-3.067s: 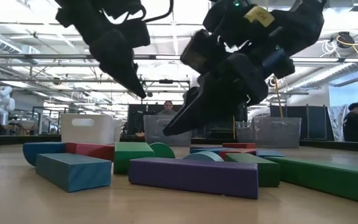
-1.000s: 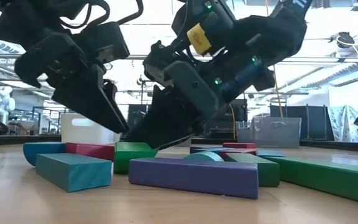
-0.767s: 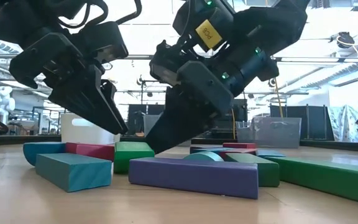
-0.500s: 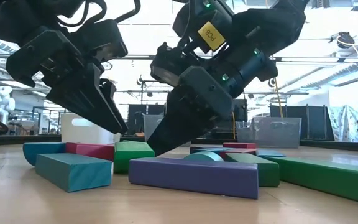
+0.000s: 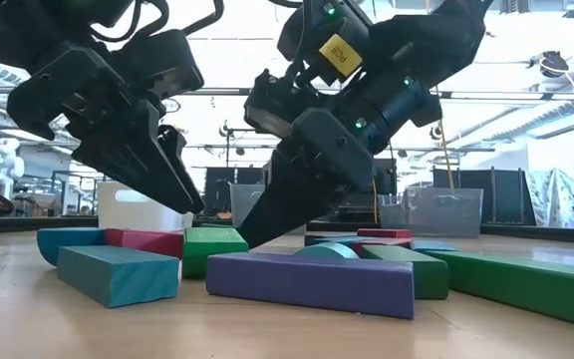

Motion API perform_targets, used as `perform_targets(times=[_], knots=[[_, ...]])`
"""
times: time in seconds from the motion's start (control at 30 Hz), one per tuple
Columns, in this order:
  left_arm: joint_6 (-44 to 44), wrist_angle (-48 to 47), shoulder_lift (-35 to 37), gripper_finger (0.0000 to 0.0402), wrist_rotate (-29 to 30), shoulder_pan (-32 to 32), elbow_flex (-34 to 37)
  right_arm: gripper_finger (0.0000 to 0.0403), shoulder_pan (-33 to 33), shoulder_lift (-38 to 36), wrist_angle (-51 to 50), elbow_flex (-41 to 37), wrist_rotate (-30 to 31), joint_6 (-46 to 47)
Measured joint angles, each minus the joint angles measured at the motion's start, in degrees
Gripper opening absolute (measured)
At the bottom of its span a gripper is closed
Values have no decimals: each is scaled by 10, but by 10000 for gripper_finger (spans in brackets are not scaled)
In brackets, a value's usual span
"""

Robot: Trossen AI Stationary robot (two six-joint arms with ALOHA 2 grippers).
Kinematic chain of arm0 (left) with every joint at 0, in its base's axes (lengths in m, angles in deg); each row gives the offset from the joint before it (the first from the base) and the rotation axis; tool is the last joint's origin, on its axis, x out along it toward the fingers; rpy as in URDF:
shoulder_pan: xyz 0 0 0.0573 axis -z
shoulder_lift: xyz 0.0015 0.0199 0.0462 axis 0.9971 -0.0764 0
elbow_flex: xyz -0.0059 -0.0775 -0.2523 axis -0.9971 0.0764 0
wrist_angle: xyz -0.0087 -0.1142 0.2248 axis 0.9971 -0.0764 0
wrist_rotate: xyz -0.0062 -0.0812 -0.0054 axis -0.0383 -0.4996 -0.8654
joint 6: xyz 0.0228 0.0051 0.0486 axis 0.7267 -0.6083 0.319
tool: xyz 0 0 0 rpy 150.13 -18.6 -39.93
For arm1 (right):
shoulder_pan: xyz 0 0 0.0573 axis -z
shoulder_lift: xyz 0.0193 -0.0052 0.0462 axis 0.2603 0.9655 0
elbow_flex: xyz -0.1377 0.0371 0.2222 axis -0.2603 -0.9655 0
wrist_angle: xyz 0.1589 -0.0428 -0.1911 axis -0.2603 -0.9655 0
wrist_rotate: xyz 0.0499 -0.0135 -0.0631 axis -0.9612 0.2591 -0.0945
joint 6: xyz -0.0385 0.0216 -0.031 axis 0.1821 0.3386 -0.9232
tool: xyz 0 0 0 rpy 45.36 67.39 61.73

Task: Sort blocks by size
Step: Put the green half circle block into the left black bin

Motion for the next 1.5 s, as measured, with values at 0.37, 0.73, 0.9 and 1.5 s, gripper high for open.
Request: perform_targets(times=[0.37,0.73,0.9,1.5], knots=[[27,5,0,310,40,0,0,127,1,-21,-8,0,2,-9],[17,43,0,314,56,-10,0,127,8,-40,4,1,6,-6],[17,45,0,282,56,-10,0,127,11,-40,8,1,7,-5],[29,44,1,137,58,-13,0,142,17,-50,-1,1,4,-6]])
